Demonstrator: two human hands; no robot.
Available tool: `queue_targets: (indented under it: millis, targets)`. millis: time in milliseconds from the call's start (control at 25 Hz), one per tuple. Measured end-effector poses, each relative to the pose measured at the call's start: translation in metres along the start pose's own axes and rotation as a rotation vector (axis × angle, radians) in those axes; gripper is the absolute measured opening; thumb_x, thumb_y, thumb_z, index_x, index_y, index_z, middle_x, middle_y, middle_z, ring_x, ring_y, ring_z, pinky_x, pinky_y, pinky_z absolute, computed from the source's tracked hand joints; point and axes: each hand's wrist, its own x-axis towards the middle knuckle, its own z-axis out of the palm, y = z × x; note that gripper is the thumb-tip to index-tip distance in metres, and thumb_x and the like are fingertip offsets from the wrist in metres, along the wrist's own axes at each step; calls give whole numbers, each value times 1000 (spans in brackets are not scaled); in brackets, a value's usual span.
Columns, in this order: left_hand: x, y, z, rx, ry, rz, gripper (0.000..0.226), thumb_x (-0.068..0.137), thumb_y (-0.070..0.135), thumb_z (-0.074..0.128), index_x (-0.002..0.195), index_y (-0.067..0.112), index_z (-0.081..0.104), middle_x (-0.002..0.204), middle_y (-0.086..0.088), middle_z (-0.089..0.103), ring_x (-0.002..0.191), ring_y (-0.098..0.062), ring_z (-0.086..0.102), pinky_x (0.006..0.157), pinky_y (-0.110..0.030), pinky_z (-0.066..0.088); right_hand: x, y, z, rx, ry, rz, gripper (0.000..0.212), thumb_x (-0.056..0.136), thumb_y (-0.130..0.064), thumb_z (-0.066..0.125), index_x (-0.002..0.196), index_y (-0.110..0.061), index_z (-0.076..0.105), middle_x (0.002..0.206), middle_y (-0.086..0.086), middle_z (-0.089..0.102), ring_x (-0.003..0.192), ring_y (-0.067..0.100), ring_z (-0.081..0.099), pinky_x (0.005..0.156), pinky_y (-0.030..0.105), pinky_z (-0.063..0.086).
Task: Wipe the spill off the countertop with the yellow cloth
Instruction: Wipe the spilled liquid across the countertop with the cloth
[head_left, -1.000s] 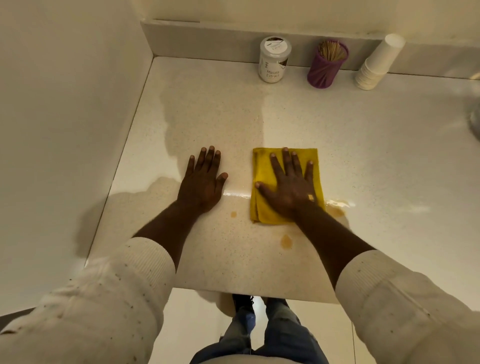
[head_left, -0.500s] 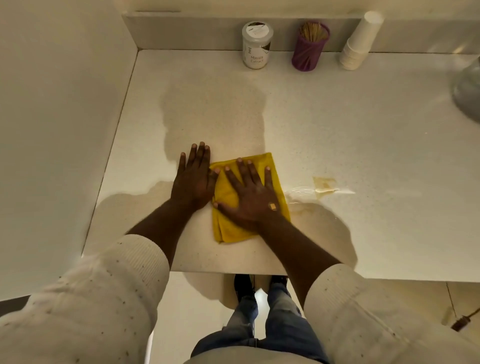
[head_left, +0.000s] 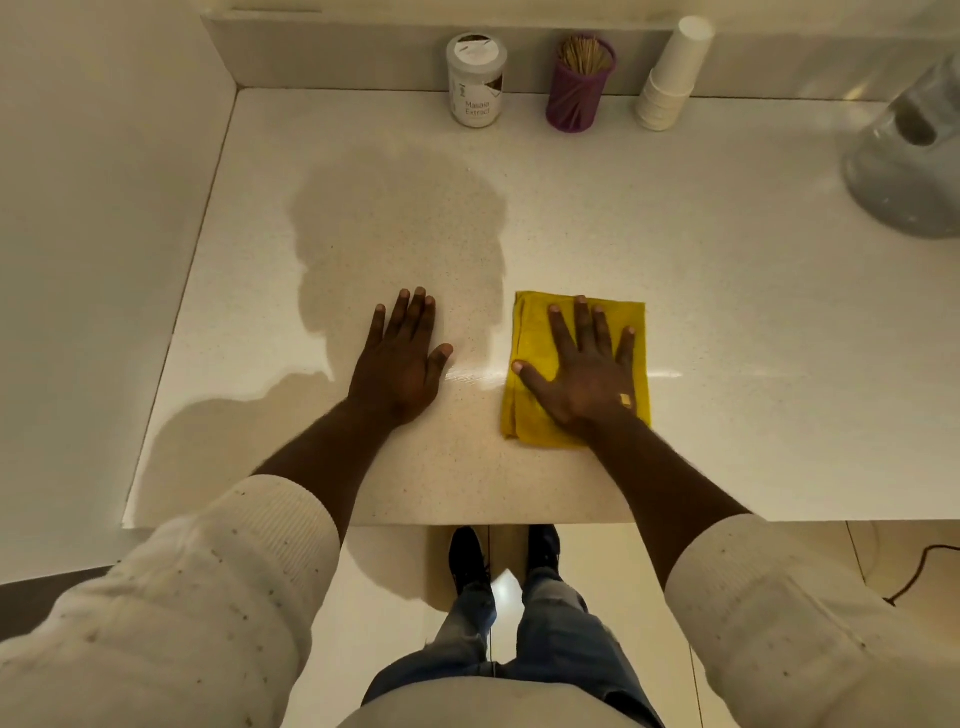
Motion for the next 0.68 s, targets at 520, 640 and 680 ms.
queue_targets:
  millis: [520, 640, 680]
  targets:
    - [7, 36, -2, 61, 39, -5, 71, 104, 47, 23, 159, 4, 13, 168, -15, 14, 156, -28, 5, 128, -47, 3, -5, 38, 2, 51, 71, -155, 96, 87, -90, 22, 162, -34, 4, 171, 5, 2, 156, 27, -1, 120, 64, -6]
    - [12, 69, -1, 17, 35, 9, 72, 104, 50, 23, 159, 4, 12, 168, -15, 12, 156, -28, 5, 128, -47, 5, 14, 89, -13, 16, 43, -66, 96, 86, -91, 15, 162, -33, 0, 171, 4, -3, 156, 27, -5, 120, 65, -5]
    - [12, 80, 2, 7, 34, 18, 73, 104, 51, 23, 159, 5, 12, 168, -15, 12, 156, -28, 5, 128, -48, 6, 20, 99, -17, 12, 27, -52, 97, 86, -92, 12, 162, -34, -2, 171, 4, -5, 156, 27, -7, 120, 64, -6]
